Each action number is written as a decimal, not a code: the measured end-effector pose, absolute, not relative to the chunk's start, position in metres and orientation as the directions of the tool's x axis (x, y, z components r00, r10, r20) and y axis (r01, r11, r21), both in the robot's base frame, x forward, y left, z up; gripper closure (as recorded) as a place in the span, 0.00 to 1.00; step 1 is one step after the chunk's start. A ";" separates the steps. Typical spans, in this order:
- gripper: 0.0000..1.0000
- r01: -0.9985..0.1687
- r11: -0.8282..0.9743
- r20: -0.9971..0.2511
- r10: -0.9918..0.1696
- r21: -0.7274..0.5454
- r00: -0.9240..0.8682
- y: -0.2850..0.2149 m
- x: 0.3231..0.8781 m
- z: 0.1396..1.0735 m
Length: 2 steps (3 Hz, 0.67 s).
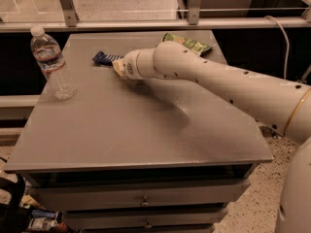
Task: Pick rxbar blueberry
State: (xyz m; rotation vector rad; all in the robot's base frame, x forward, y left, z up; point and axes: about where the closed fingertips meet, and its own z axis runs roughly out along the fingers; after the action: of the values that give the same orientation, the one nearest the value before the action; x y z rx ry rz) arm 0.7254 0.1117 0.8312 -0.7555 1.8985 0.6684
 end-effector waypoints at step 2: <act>1.00 -0.740 0.659 -0.908 -0.220 0.130 -0.356 0.112 0.725 0.831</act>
Offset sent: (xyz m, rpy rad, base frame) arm 0.0117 -0.0769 0.1912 -0.2505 -0.3037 -0.0176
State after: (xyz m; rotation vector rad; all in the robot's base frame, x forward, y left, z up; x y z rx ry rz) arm 0.7254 0.1117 0.8314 -0.7557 1.8984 0.6680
